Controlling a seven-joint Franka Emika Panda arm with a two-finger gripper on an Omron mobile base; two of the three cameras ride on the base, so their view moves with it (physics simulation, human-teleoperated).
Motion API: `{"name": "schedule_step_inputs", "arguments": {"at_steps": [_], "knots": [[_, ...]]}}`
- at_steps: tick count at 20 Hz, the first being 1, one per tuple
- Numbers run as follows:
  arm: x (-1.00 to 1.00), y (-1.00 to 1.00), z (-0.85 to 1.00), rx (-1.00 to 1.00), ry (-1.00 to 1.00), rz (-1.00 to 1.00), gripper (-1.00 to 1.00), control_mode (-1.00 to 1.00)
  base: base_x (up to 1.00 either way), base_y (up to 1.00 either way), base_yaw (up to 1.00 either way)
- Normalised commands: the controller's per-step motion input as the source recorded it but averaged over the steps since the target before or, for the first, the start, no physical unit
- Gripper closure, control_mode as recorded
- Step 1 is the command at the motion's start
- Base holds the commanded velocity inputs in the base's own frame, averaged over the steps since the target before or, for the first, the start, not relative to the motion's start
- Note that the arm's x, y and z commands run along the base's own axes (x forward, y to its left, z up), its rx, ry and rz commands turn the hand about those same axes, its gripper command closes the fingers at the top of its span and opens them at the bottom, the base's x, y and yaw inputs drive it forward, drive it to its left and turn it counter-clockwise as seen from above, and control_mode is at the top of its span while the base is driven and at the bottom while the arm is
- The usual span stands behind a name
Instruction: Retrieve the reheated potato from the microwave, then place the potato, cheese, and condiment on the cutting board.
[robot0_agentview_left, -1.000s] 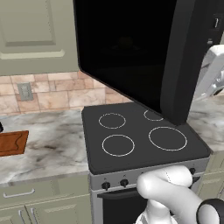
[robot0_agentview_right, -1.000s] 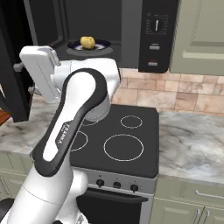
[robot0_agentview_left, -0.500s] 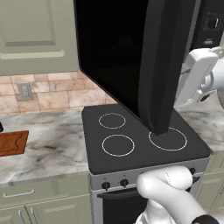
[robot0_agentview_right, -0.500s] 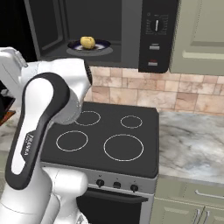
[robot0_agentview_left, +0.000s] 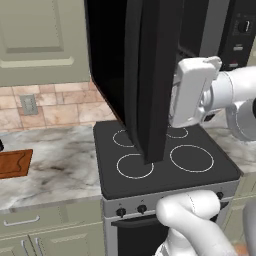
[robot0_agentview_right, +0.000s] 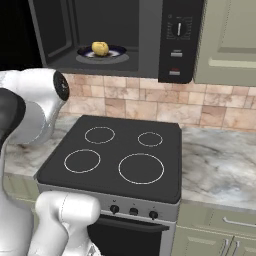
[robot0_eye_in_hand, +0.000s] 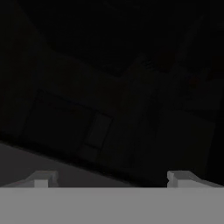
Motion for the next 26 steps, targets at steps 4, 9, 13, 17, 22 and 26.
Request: {"name": "schedule_step_inputs", "arguments": {"at_steps": [4,9,13,17,22,26], "knots": [[0.14,0.53,0.00,-0.05,0.00,-0.18,-1.00,-1.00,0.00,0.00,0.00],[0.22,0.30,0.01,-0.08,0.00,-0.13,-1.00,-1.00,0.00,0.00,0.00],[0.18,0.22,0.03,-0.10,0.01,-0.10,-1.00,-1.00,0.00,0.00,0.00],[0.20,0.16,0.00,-0.08,0.00,-0.12,-1.00,-1.00,0.00,0.00,0.00],[0.21,-0.09,0.03,-0.13,0.00,-0.08,-1.00,-1.00,0.00,0.00,0.00],[0.04,-0.38,0.11,-0.12,0.00,-0.01,-1.00,-1.00,0.00,0.00,0.00]]}}
